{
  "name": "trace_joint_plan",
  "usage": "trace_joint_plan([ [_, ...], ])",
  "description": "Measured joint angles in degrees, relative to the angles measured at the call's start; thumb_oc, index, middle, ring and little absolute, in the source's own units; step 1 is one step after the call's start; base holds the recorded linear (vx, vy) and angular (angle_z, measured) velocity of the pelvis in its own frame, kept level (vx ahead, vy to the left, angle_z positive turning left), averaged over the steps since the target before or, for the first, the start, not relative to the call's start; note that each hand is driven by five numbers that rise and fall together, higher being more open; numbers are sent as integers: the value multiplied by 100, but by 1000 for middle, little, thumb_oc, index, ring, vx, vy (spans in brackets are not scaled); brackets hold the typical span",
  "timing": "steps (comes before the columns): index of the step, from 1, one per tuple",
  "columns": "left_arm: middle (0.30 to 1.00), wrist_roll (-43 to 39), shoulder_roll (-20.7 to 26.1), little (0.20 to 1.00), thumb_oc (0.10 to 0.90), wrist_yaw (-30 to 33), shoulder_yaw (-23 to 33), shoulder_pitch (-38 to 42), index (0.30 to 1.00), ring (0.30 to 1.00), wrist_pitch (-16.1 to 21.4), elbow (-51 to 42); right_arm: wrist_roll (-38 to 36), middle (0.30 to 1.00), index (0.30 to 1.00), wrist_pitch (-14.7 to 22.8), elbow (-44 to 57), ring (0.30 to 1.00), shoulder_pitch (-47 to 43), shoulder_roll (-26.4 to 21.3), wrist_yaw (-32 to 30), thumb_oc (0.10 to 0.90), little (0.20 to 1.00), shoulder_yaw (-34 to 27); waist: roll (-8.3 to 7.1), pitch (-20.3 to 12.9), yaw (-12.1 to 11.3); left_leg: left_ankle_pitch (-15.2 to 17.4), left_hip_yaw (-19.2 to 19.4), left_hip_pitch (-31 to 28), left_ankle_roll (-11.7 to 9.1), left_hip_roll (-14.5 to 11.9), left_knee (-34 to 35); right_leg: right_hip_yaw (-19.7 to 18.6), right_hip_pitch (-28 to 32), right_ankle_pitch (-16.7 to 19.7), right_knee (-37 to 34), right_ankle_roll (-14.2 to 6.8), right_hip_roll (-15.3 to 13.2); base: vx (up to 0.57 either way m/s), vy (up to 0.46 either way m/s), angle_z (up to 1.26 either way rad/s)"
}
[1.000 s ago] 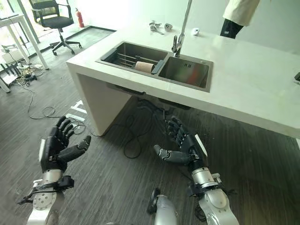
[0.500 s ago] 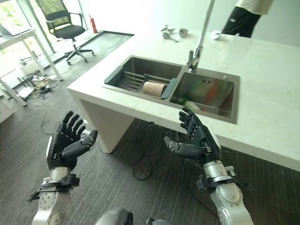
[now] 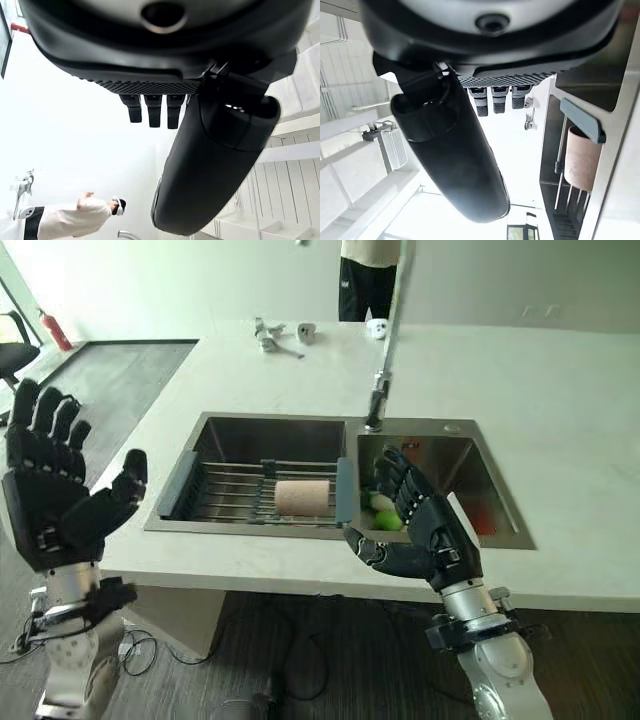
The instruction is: Place the dishes in the dishwasher.
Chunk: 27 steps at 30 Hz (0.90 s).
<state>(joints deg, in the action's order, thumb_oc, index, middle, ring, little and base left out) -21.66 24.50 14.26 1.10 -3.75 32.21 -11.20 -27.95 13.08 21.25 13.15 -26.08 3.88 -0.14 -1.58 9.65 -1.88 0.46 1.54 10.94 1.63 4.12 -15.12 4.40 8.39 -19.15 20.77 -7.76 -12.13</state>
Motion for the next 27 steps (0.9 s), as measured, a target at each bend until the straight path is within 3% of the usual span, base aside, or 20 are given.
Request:
trace_joint_plan([
  [1,900,0,33,900,800,-122,-12,8,900,900,-56,-6,-1,900,900,0,37,900,-6,40,-133,800,900,-3,1,-3,-11,39,25,-1,43,32,-22,2,-1,70,-122,73,-5,221,270,28],
  [2,900,-14,190,900,800,-235,-31,63,900,900,-99,-11,0,900,900,2,76,900,-38,279,-263,800,900,-31,-145,-12,-66,108,154,53,-7,91,-60,90,-7,117,-340,185,-164,140,230,8],
  [3,900,-22,218,900,800,-430,-79,82,900,900,-168,-27,34,900,900,-7,124,900,-139,383,-434,800,900,-67,-6,-11,-97,548,135,525,201,60,-1010,140,-169,-66,-90,50,-182,147,239,-12],
  [4,900,-68,179,900,800,-582,-149,66,900,900,-299,-29,97,900,900,-62,118,900,-109,393,-537,800,900,-48,30,0,-146,691,244,473,241,109,-990,91,-306,32,382,54,-193,138,200,-29],
  [5,900,-69,272,900,800,-778,-206,2,900,900,-505,-104,105,900,900,-136,170,900,-75,432,-565,800,900,55,-1,10,-39,841,279,395,534,17,-1562,-93,-1499,1090,1872,288,-598,150,-65,-71],
  [6,900,-63,342,900,800,-858,-207,-93,900,900,-601,-221,196,900,900,-131,156,900,14,433,-564,800,900,165,51,-45,8,1369,79,-39,363,-123,-1425,-360,-1872,1005,2276,-53,-594,168,-295,-53],
  [7,900,-61,331,900,800,-856,-232,-94,900,900,-630,-279,220,900,900,-111,110,900,1,381,-544,800,900,206,23,-62,146,1317,148,-99,313,-191,-1234,-30,-1939,953,1915,18,-519,201,-502,-77],
  [8,900,-63,415,900,800,-865,-197,-89,900,900,-632,-347,206,900,900,-122,41,900,-140,246,-493,800,900,337,42,-39,62,1214,288,-137,131,-257,-970,467,-2088,889,1092,-1,-479,148,-524,-92],
  [9,900,-67,462,900,800,-894,-126,-59,900,900,-635,-351,201,900,900,-145,37,900,-334,66,-399,800,900,424,-60,-44,-50,1162,545,-139,22,-288,-769,775,-2340,889,439,-42,-446,147,-426,-133],
  [11,900,-61,323,900,800,-1032,-176,152,900,900,-840,9,198,900,900,-142,41,900,-606,1,-295,800,900,438,-81,2,83,1132,672,-226,75,-237,-633,660,-2834,1205,80,-57,-447,228,-422,-44],
  [12,900,-25,330,900,800,-1274,-235,-10,900,900,-921,23,194,900,900,-125,39,900,-531,82,-288,800,900,421,-112,4,195,1140,527,-435,57,-230,-588,263,-2746,1532,-116,-65,-398,301,-505,55],
  [13,900,-17,328,900,800,-1329,-238,-109,900,900,-953,-45,193,900,900,-118,42,900,-467,89,-238,800,900,392,-158,11,176,1169,436,-548,5,-253,-581,263,-2576,1573,-179,-29,-376,290,-506,64],
  [16,900,-56,327,900,800,-1345,-181,-462,900,900,-975,-399,179,900,900,-122,52,900,-402,14,-80,800,900,382,-180,10,31,1147,126,-872,-370,-546,-328,454,-2178,1939,-238,112,-98,201,-365,40],
  [18,900,-57,332,900,800,-1378,-127,-528,900,900,-975,-585,69,900,900,-127,42,900,-438,-48,-44,800,900,383,-137,-11,-30,915,36,-1115,-668,-878,165,723,-2195,1613,60,432,177,200,-350,26],
  [21,900,-61,367,900,800,-1518,-112,-634,900,900,-980,-605,68,900,900,-129,27,900,-444,-182,-50,800,900,304,-207,-23,-13,439,316,-1337,-567,-1020,341,844,-2201,1125,443,744,280,105,-233,15],
  [22,900,-59,360,900,800,-1583,-120,-634,900,900,-992,-603,73,900,900,-111,-51,900,-451,-175,-48,800,900,261,-279,-17,-41,81,370,-1280,-592,-1019,206,853,-2194,1040,452,876,304,22,-24,-5],
  [23,900,-50,321,900,800,-1602,-143,-619,900,900,-996,-599,78,900,900,-106,-212,900,-484,-143,-67,800,900,255,-350,-4,-103,173,358,-851,-564,-1057,-434,782,-2132,1064,345,895,349,11,75,-23],
  [25,900,-49,313,900,800,-1611,-150,-612,900,900,-1005,-595,80,900,900,-122,-330,900,-465,-115,-94,800,900,259,-288,-34,-126,346,466,-654,-586,-1069,-414,823,-2013,1126,78,763,511,16,132,-22],
  [26,900,-42,317,900,800,-1611,-150,-590,900,900,-1003,-598,93,900,900,-154,-352,900,-466,-118,-107,800,900,251,-225,-46,-80,340,536,-589,-556,-1105,-267,948,-1927,1125,-98,522,571,2,159,6],
  [27,900,-29,273,900,800,-1605,-186,-544,900,900,-1005,-586,94,900,900,-158,-370,900,-471,-157,-122,800,900,229,8,-40,61,324,494,-507,-547,-1324,-255,1225,-1908,845,263,-318,579,-14,160,15],
])
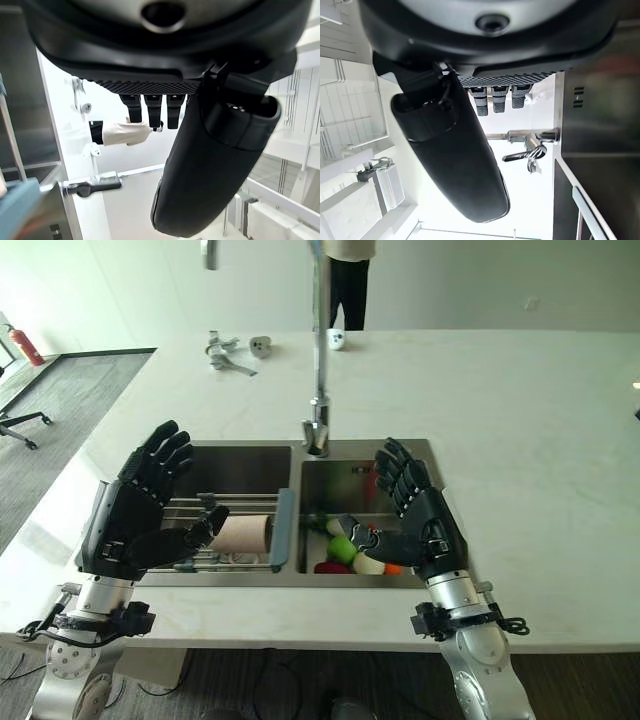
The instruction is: Place the dishes in the dishwasher.
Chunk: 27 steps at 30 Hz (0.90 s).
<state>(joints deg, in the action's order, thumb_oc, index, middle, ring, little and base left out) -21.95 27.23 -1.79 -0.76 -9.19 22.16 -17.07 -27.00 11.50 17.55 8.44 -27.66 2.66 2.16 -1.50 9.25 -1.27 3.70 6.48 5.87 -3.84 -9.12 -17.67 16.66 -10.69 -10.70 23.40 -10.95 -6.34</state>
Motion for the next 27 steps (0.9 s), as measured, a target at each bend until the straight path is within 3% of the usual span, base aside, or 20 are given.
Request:
trace_joint_plan([
  [1,900,46,115,900,800,23,-4,96,900,900,31,-32,1,900,900,4,74,900,21,-78,-12,800,900,-34,-7,-62,95,21,-76,-2,-165,-145,-70,-448,-174,-212,417,812,-130,-12,154,33],
  [2,900,242,99,900,800,41,-126,296,900,900,48,133,-5,900,900,5,23,900,11,-198,-30,800,900,-68,97,-131,237,67,-413,-13,-208,-240,-15,-360,-233,-279,590,1340,3,-27,228,5],
  [3,900,449,136,900,800,18,-187,427,900,900,36,174,-8,900,900,-1,17,900,12,-254,-20,800,900,-135,244,-191,289,72,-482,-66,-216,-246,95,-400,-283,-220,504,1312,57,-25,170,-9],
  [6,900,598,117,900,800,-20,-184,705,900,900,26,199,-12,900,900,-72,6,900,44,-257,-16,800,900,-374,403,-228,454,87,-186,-422,-250,-314,381,-361,-278,-111,484,1428,39,-19,189,5],
  [10,900,1141,811,900,800,-143,-128,859,900,900,-181,411,-9,900,900,-117,5,900,-1,-345,99,800,900,-422,639,-251,496,113,80,-700,-217,-245,644,-365,-306,-68,503,1326,7,-23,114,7],
  [11,900,1227,882,900,800,-146,-125,863,900,900,-241,491,-6,900,900,-128,5,900,-2,-346,140,800,900,-410,660,-259,511,169,88,-722,-300,-174,714,-396,-354,-49,547,1258,-52,-29,88,-4],
  [13,900,1488,1051,900,800,-150,-130,862,900,900,-436,625,-5,900,900,-189,5,900,-15,-377,250,800,900,-401,645,-257,508,205,193,-693,-338,-57,711,-537,-474,28,578,1123,-180,-21,62,-15],
  [15,900,1801,1571,900,800,-254,-135,863,900,900,-715,951,-4,900,900,-254,5,900,-45,-437,344,800,900,-321,628,-255,525,263,292,-689,-312,99,684,-654,-487,137,534,955,-329,-23,51,-16],
  [18,900,1910,1923,900,800,-276,-139,894,900,900,-945,1284,-3,900,900,-324,5,900,-60,-437,414,800,900,-309,595,-260,569,275,356,-681,-250,208,666,-727,-489,218,412,854,-422,-28,47,-9],
  [22,900,2025,2119,900,800,-378,-131,917,900,900,-1234,1457,-3,900,900,-345,5,900,-69,-445,454,800,900,-311,557,-281,580,298,447,-657,-167,236,598,-796,-474,392,284,818,-423,-33,34,-11],
  [27,900,2249,2385,900,800,-559,-229,1191,900,900,-1451,1819,-7,900,900,-440,-17,900,-218,-678,546,800,900,-339,579,-305,629,268,564,-710,-214,194,591,-874,-488,424,261,864,-347,-29,17,-12],
])
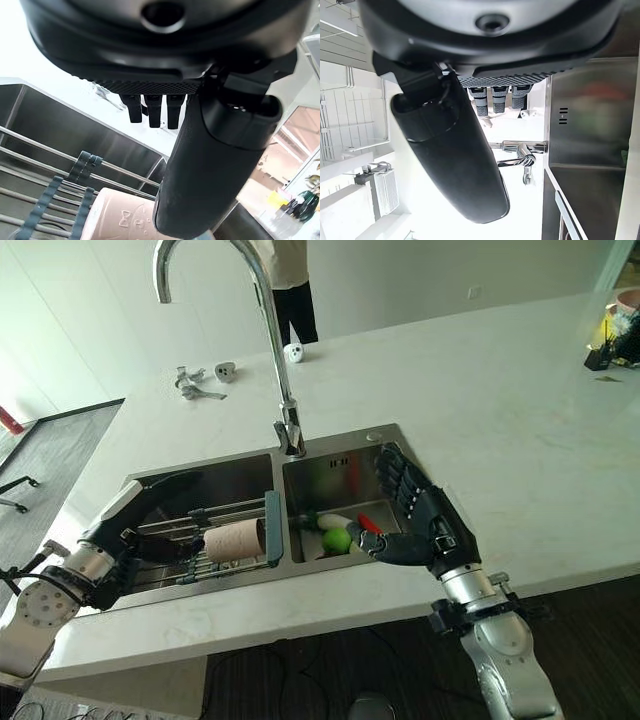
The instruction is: Place the dishes in the dishwasher.
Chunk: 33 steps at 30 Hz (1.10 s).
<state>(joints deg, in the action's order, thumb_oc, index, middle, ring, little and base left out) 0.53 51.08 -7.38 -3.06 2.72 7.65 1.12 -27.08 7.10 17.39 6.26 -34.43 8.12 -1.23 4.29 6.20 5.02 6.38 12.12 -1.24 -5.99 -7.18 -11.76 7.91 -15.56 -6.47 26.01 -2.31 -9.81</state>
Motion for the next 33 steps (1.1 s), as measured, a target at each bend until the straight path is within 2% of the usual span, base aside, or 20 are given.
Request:
trace_joint_plan([
  [5,900,-1,-18,900,800,-48,-74,102,900,900,-72,200,-5,900,900,-28,-33,900,-20,6,32,800,900,-6,16,-49,80,9,30,-21,12,-23,1,-28,-2,3,-6,3,40,4,3,-4],
  [12,900,-4,-24,900,800,-237,-720,506,900,900,-136,818,7,900,900,-126,-38,900,-26,-11,190,800,900,-1,49,-147,174,63,308,-195,19,-81,9,-268,-21,22,8,1,179,23,14,-20],
  [19,900,0,-105,900,800,-486,-1072,685,900,900,-149,1425,9,900,900,-168,-75,900,-29,-24,255,800,900,-2,49,-289,444,92,416,-202,16,-83,17,-385,-94,38,7,-6,234,34,20,-10],
  [22,900,42,-332,900,800,-558,-1107,698,900,900,-156,1832,15,900,900,-182,-281,900,-28,-35,340,800,900,-3,69,-310,504,127,553,-294,10,-85,19,-503,-97,50,7,-11,278,48,27,-23],
  [27,900,312,-332,900,800,-558,-1303,761,900,900,-288,2665,16,900,900,-211,-285,900,-26,-142,427,800,900,-4,108,-335,746,146,674,-316,19,-78,18,-628,-127,96,-24,-26,326,51,36,-14],
  [29,900,440,-360,900,800,-568,-1322,773,900,900,-358,2776,15,900,900,-221,-285,900,-22,-220,448,800,900,-7,126,-349,749,154,778,-394,22,-75,82,-704,-129,107,-36,-15,357,49,50,-18],
  [31,900,599,-746,900,800,-545,-1310,885,900,900,-413,3245,20,900,900,-234,-285,900,-11,-237,466,800,900,-7,233,-423,752,153,820,-418,26,-71,112,-738,-124,137,-117,-9,385,31,22,-11],
  [33,900,732,-935,900,800,-575,-1289,1071,900,900,-538,3604,80,900,900,-258,-285,900,-13,-250,529,800,900,-6,261,-443,752,191,875,-456,41,-67,121,-742,-112,139,-124,-11,386,29,28,-14],
])
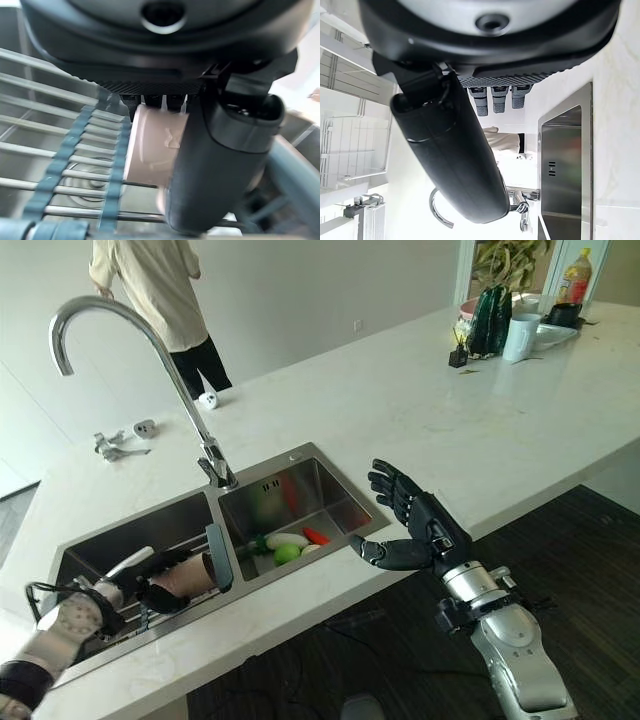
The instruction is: Place the dishes in the dishwasher.
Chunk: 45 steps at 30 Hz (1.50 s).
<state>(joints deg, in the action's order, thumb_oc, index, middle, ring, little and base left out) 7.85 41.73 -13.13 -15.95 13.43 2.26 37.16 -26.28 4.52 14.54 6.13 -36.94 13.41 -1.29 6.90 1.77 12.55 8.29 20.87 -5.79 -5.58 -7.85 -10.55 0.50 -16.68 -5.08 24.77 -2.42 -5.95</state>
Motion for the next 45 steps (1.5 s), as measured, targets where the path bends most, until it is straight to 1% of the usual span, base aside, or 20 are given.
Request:
trace_joint_plan([
  [3,900,274,-307,900,800,-5,21,305,900,900,-127,733,147,900,900,-112,3,900,0,-19,120,800,900,11,-15,-58,21,15,80,-41,-4,-3,31,-8,-5,18,-39,-13,8,24,22,-13],
  [4,841,392,-385,841,761,-21,13,408,841,841,-180,915,148,900,900,-132,4,900,-4,-23,134,800,900,28,49,-116,37,14,97,-56,-3,-2,40,-8,1,26,-44,-11,8,26,21,-9],
  [5,531,448,-482,531,554,-24,4,491,531,531,-223,1128,148,900,900,-156,11,900,-10,-56,137,800,900,65,21,-121,77,14,103,-58,-3,-3,47,-10,4,29,-54,-13,13,38,33,-8],
  [6,300,628,-515,300,400,7,-32,564,300,300,-278,1320,148,900,900,-230,29,900,-59,-117,158,800,900,113,44,-139,164,13,125,-104,-3,-2,65,-30,26,33,-55,-13,25,28,28,-15],
  [11,300,826,-447,300,400,137,36,663,300,300,-316,1414,148,900,900,-358,29,900,-58,-214,175,800,900,104,48,-143,166,14,242,-134,-3,-5,68,-138,21,55,-66,-37,58,15,20,-13],
  [13,300,774,-448,300,400,245,47,453,300,300,-301,1329,149,900,900,-359,29,900,-51,-211,249,800,900,103,16,-120,151,13,241,-125,-3,-5,66,-127,11,56,-66,-37,50,0,0,0],
  [17,300,399,-405,300,400,712,103,23,300,300,-160,407,149,900,900,-357,28,900,-41,-207,262,800,900,-19,-132,-44,-38,2,144,-77,3,7,58,-56,21,58,-66,-38,1,4,-20,14],
  [18,300,98,-326,300,400,883,533,-521,300,300,-77,-688,149,900,900,-299,27,900,36,-111,284,800,900,-150,-204,12,-178,-4,88,-14,6,-3,61,59,22,62,-64,-36,-48,13,-28,20],
  [20,300,-86,-173,300,400,1115,806,-873,300,300,312,-1520,152,900,900,-299,-34,900,136,48,279,800,900,-346,-380,128,-325,-44,-49,-19,-9,-11,67,158,72,76,-62,-53,-65,24,-35,32],
  [21,300,-67,-164,300,400,1514,1281,-1110,300,300,553,-2063,152,900,900,-294,-87,900,113,123,253,800,900,-443,-459,182,-503,-48,-116,-2,-17,-21,63,211,90,56,-63,-20,-78,34,-52,34],
  [23,300,37,-114,300,400,2175,1785,-1230,300,300,706,-2350,151,900,900,-298,-93,900,75,125,254,800,900,-449,-478,204,-615,-58,-186,20,-35,-28,62,321,130,25,-61,18,-121,20,-63,26],
  [24,300,36,-106,300,400,2626,2333,-1335,300,300,788,-2733,152,900,900,-295,-95,900,74,152,247,800,900,-479,-529,237,-656,-70,-268,76,-53,-31,55,363,133,10,-59,27,-133,6,-61,27],
  [26,300,32,-105,300,400,3298,3039,-1343,300,300,968,-3171,152,900,900,-295,-96,900,71,349,227,800,900,-534,-576,268,-800,-78,-342,95,-61,-41,41,434,148,2,-64,31,-144,7,-63,24],
  [29,300,30,-81,300,400,4037,3677,-1353,300,300,1211,-3633,153,900,900,-298,-93,900,62,406,216,800,900,-517,-566,268,-974,-65,-494,90,-44,-27,50,569,254,-80,-64,7,-217,14,-86,28],
  [32,300,22,-106,300,400,4607,4169,-1890,300,300,1508,-4316,154,900,900,-309,-42,900,94,572,216,800,900,-517,-584,274,-1105,-62,-636,104,-41,-30,65,706,317,-149,-52,10,-265,12,-138,24],
  [35,300,-50,-743,300,400,5155,4555,-2210,300,300,1913,-5068,153,900,900,-313,179,900,316,586,183,800,900,-525,-600,274,-1297,-73,-779,172,-56,-40,63,832,318,-224,12,23,-293,3,-156,23],
  [39,300,-264,-1638,300,400,5497,4549,-2326,300,300,2345,-5625,153,900,900,-259,501,900,411,789,60,800,900,-495,-669,286,-1649,-89,-1048,288,-78,-79,51,1082,311,-458,293,87,-368,7,-173,32],
  [42,300,-535,-2015,300,400,5319,4420,-2430,300,300,2439,-5691,143,900,900,-35,753,900,423,917,-49,800,900,-436,-707,283,-1848,-156,-1358,380,-146,-129,32,1304,325,-664,500,171,-381,-23,-116,48],
  [43,300,-538,-2020,300,400,5226,4349,-2522,300,300,2432,-5691,139,900,900,126,880,900,409,930,-66,800,900,-380,-727,299,-1965,-211,-1509,483,-94,-164,29,1426,314,-743,581,196,-376,-98,-54,54],
  [45,300,-552,-2022,300,400,5133,4263,-2560,300,300,2432,-5690,138,900,900,178,957,900,409,953,-95,800,900,-362,-716,311,-2058,-282,-1575,545,-81,-196,48,1474,313,-767,614,230,-370,-105,-13,51],
])
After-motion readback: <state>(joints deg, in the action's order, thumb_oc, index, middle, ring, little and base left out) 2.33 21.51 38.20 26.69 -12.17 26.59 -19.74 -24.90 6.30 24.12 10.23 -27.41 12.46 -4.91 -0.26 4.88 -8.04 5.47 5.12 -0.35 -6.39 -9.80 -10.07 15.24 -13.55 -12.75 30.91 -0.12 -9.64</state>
